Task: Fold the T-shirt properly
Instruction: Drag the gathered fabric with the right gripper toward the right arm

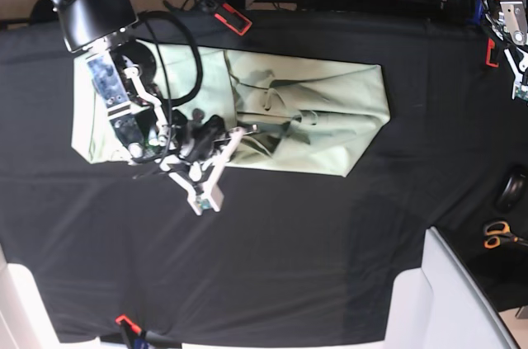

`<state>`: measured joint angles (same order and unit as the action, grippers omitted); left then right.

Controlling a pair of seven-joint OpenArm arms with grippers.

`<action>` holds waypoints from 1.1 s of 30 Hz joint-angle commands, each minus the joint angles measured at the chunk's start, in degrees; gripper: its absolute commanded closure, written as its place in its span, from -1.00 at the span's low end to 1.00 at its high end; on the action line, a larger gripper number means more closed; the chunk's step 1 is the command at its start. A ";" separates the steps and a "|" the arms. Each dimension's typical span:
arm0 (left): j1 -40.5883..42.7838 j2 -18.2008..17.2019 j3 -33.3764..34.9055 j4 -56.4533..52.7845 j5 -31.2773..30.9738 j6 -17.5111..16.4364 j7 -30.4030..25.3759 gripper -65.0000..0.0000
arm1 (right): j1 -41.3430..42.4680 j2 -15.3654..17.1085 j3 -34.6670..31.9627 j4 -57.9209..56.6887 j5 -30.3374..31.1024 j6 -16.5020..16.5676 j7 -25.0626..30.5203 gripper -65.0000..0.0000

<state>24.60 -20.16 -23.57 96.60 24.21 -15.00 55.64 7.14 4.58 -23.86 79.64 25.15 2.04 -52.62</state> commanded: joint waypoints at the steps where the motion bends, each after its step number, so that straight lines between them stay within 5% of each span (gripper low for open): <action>1: -0.03 -0.98 -0.38 0.77 1.33 0.72 -0.03 1.00 | 1.08 0.04 0.16 0.85 0.39 0.11 0.44 1.00; 8: -0.12 -0.98 -0.21 0.68 1.42 0.72 -0.03 1.00 | -0.32 3.03 2.98 1.29 0.39 0.11 -0.08 1.00; 33: -0.20 -0.89 0.06 0.68 1.33 0.72 -0.03 1.00 | 0.20 4.78 5.79 1.29 0.13 0.11 -0.08 1.00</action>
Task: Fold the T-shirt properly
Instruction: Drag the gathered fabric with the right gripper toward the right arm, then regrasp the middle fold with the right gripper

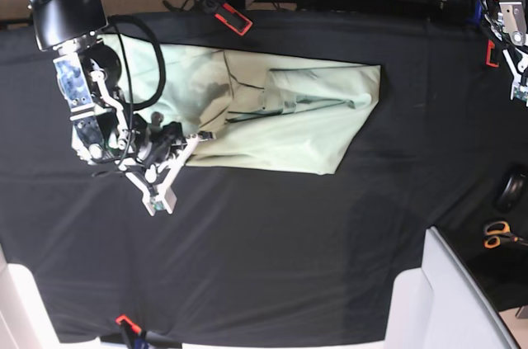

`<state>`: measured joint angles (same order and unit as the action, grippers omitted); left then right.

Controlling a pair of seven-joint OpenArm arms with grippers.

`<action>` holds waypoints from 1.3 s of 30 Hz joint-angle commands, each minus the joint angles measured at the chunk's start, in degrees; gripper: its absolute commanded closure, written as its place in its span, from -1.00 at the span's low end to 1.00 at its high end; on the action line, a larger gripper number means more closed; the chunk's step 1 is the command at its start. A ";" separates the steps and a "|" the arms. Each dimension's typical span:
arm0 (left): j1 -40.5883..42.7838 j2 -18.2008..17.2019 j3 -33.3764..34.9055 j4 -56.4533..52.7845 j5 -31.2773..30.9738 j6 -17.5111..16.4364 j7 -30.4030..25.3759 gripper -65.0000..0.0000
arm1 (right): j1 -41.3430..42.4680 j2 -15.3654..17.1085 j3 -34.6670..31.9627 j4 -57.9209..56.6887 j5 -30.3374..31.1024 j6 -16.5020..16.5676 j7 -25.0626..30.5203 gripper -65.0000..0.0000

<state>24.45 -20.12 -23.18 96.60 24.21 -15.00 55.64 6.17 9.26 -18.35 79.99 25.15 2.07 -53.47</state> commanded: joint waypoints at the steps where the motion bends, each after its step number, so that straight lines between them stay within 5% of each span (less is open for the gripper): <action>1: -0.05 -0.94 -0.34 0.68 1.33 0.72 -0.03 1.00 | 1.17 0.11 0.28 0.94 0.13 0.09 0.68 1.00; 8: -0.05 -0.94 -0.34 0.68 1.42 0.72 -0.03 1.00 | -0.42 -0.33 2.30 1.20 0.39 -0.44 0.33 0.98; 10: -0.05 -0.94 -0.34 0.68 1.42 0.72 0.06 1.00 | -1.30 -1.83 5.91 2.08 0.39 -0.44 -1.52 0.79; 15: -0.05 -1.29 -0.78 -0.99 1.07 0.72 0.06 1.00 | -5.52 -4.11 10.66 17.55 0.39 0.00 -8.20 -0.06; 21: -0.14 -3.31 -0.86 -2.05 0.98 0.72 -0.03 1.00 | -11.23 -8.86 10.48 26.43 0.39 0.09 -16.81 -0.06; 29: -2.16 -5.77 -0.78 -2.05 1.42 0.63 0.14 1.00 | -14.39 -10.62 -1.65 19.66 0.39 -0.26 -16.81 -0.06; 39: -2.43 -5.77 -0.60 -2.31 1.42 0.54 0.14 1.00 | -11.49 -12.03 -3.59 7.97 0.30 0.18 -9.96 -0.06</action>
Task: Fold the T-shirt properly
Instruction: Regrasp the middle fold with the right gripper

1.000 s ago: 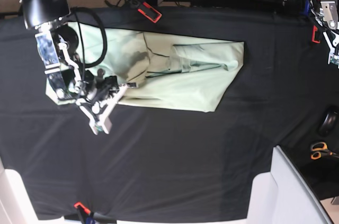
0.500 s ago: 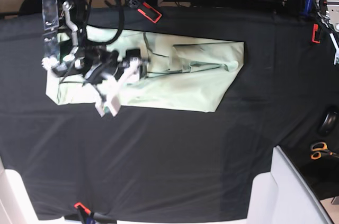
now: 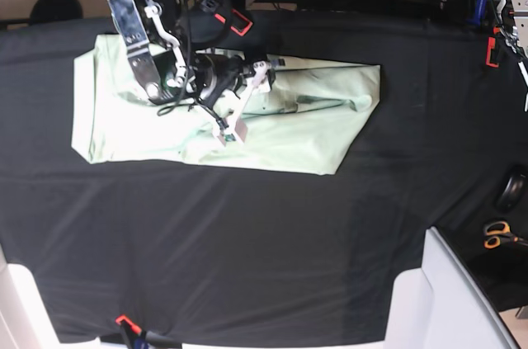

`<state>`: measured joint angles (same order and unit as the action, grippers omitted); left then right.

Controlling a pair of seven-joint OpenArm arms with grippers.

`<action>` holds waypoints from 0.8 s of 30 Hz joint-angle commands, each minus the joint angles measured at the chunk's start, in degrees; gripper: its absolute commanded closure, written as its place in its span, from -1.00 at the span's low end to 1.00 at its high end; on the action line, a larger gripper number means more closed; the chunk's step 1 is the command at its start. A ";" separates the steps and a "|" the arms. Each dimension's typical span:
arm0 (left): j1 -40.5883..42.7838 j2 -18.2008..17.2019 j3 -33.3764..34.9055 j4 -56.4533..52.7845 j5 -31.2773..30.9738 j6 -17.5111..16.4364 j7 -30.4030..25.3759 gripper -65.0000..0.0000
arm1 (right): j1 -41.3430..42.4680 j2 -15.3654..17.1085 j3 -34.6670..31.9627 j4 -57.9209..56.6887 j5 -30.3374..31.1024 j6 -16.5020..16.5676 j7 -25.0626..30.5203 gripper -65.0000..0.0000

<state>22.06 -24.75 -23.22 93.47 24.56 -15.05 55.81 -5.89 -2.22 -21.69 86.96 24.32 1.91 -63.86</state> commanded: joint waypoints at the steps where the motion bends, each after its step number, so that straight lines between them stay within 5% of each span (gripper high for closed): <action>1: -0.04 -1.14 -0.56 0.81 1.07 0.59 -0.03 1.00 | 1.19 -0.64 -1.38 -0.41 1.13 0.33 1.31 -0.06; 5: -0.04 -1.40 -0.73 0.64 1.07 0.59 -0.03 1.00 | 3.82 -0.64 -6.75 -4.54 1.13 0.33 4.12 -0.06; 16: 0.31 -2.28 -0.73 0.64 1.07 0.59 0.14 1.00 | 7.34 -1.17 -7.19 -10.17 1.13 0.33 4.65 -0.06; 24: 0.31 -2.28 -0.73 0.64 1.07 0.59 0.23 1.00 | 10.42 -2.22 -10.79 -13.95 1.13 0.33 4.65 0.32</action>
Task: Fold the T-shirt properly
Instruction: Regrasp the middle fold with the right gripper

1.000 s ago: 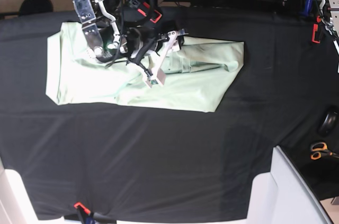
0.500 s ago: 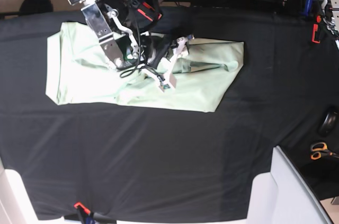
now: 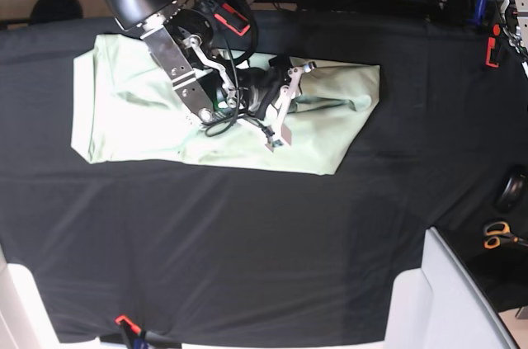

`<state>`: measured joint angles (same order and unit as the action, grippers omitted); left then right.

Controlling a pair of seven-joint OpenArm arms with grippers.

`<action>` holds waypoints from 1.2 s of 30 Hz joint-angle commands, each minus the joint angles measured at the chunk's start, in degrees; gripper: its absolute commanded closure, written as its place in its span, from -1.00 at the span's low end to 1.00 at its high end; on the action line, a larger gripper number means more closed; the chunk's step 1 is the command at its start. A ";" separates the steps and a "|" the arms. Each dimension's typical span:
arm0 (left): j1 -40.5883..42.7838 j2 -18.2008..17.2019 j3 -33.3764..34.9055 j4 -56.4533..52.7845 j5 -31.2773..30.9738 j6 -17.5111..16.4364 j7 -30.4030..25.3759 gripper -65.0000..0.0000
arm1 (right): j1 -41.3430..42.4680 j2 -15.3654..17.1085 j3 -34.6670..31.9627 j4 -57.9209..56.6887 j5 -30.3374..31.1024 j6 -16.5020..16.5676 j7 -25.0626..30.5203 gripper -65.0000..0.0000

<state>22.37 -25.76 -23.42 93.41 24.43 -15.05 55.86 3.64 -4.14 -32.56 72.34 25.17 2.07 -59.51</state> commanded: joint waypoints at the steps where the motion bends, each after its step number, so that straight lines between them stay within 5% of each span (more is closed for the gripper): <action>1: 0.00 -1.27 -0.54 0.70 1.20 0.59 0.19 1.00 | 0.98 -0.30 0.16 0.41 0.28 0.18 0.30 0.34; 4: 0.09 -1.45 -0.54 0.62 1.20 0.59 0.19 1.00 | 1.50 -0.30 -0.10 -0.56 0.28 0.18 0.91 0.45; 9: 0.09 -1.45 -0.54 0.62 1.20 0.59 0.19 1.00 | 2.29 -0.39 0.34 -3.28 0.37 0.18 0.91 1.00; 16: 0.09 -1.45 -0.54 0.62 1.20 0.59 0.19 1.00 | 0.71 -0.03 0.51 0.68 0.46 -0.35 -0.14 1.00; 29: -0.08 -1.45 -0.54 0.62 1.20 0.59 0.19 1.00 | -7.82 0.23 12.38 17.03 0.11 -0.44 -10.78 1.00; 36: -0.35 -1.45 -0.54 -1.14 1.20 0.59 0.19 1.00 | -9.84 1.81 14.49 23.71 0.11 -3.52 -12.98 1.00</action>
<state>22.06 -26.04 -23.42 91.61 24.43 -15.05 55.81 -6.70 -2.07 -18.22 95.04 24.58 -1.39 -72.73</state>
